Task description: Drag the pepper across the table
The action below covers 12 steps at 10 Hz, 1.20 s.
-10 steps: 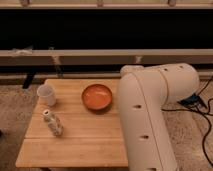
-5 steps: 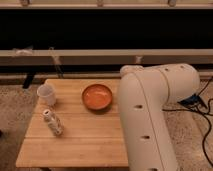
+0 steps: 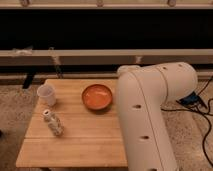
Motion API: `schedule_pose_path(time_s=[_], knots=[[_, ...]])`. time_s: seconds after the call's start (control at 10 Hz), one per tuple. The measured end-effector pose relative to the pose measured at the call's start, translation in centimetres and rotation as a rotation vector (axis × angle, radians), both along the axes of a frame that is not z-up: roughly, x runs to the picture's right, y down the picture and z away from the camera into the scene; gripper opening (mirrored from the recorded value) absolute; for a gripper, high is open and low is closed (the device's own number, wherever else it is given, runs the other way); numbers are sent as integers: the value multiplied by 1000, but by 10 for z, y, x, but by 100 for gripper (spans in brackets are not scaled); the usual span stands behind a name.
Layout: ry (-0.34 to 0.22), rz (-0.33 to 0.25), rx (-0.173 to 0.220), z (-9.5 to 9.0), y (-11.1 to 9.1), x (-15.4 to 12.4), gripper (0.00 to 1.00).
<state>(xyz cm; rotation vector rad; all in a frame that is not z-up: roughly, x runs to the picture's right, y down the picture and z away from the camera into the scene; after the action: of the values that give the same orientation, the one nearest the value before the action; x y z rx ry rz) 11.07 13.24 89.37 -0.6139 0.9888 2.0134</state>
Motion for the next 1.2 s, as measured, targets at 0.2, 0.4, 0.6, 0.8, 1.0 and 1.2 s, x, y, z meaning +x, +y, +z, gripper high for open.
schedule_pose_path(time_s=[0.2,0.4,0.6,0.8,1.0,1.2], knots=[[-8,-7,-8,-1,0,-2,20],[-4,-5,-12,0,0,-1,40],[8,4,-16,2,1,4,60],[24,14,-17,3,1,8,78],[30,20,-17,4,1,10,80],[31,22,-16,5,1,11,80]])
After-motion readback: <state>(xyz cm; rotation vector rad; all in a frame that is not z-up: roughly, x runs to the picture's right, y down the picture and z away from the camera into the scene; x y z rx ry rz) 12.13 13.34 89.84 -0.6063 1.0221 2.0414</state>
